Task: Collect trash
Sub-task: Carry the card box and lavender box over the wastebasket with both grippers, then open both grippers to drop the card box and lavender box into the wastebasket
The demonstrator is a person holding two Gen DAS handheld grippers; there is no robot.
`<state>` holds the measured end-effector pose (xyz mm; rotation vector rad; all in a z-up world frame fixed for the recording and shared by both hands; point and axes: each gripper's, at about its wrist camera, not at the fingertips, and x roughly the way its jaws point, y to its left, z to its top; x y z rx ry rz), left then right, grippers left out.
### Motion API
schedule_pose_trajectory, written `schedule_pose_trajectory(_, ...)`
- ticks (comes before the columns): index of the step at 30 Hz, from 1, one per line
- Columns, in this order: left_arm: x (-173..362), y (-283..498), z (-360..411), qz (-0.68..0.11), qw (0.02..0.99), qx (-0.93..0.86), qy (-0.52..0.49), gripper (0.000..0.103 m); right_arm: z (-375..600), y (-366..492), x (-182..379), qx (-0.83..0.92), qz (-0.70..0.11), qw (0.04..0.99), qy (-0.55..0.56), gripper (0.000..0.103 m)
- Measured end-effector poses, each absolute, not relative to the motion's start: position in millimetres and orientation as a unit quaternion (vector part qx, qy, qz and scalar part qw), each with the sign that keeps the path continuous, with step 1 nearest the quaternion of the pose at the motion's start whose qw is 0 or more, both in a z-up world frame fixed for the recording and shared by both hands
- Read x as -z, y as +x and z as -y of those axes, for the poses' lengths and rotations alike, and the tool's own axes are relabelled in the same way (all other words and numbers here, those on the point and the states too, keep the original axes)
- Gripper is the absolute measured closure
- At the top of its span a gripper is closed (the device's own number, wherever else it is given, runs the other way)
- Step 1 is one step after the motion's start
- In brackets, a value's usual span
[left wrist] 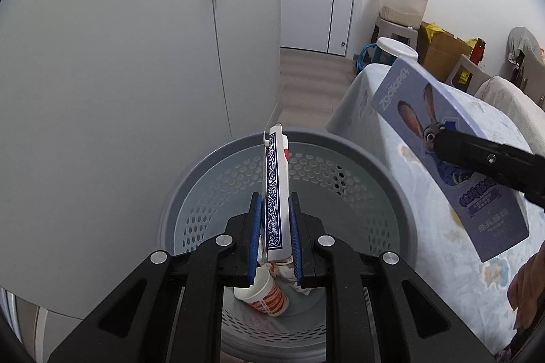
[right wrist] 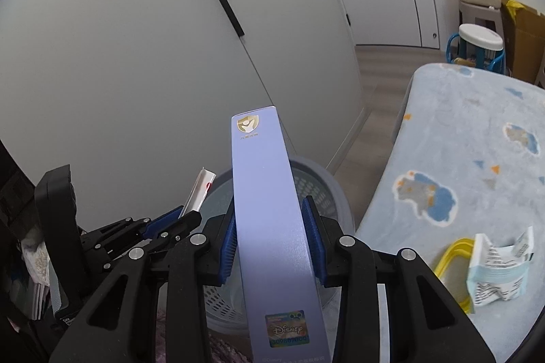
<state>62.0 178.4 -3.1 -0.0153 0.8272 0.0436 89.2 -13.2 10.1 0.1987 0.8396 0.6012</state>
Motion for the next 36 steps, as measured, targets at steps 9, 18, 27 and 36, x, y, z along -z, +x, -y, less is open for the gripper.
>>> schedule_pose_trajectory(9,15,76,-184,-0.419,0.908,-0.023,-0.01,0.087,0,101,14,-0.304,-0.426,0.847,0.098,0.067)
schedule_pose_trajectory(18,20,85,-178,-0.425,0.905,-0.027,-0.003,0.087,-18,111,24,-0.313,-0.44,0.837,0.093,0.067)
schedule_pose_trajectory(27,22,85,-182,-0.426,0.904,-0.028,-0.01,0.087,-26,117,27,-0.315,-0.436,0.838,0.091,0.066)
schedule_pose_trajectory(36,21,83,-189,-0.419,0.907,-0.039,-0.016,0.067,-20,118,27,-0.319,-0.423,0.842,0.102,0.059)
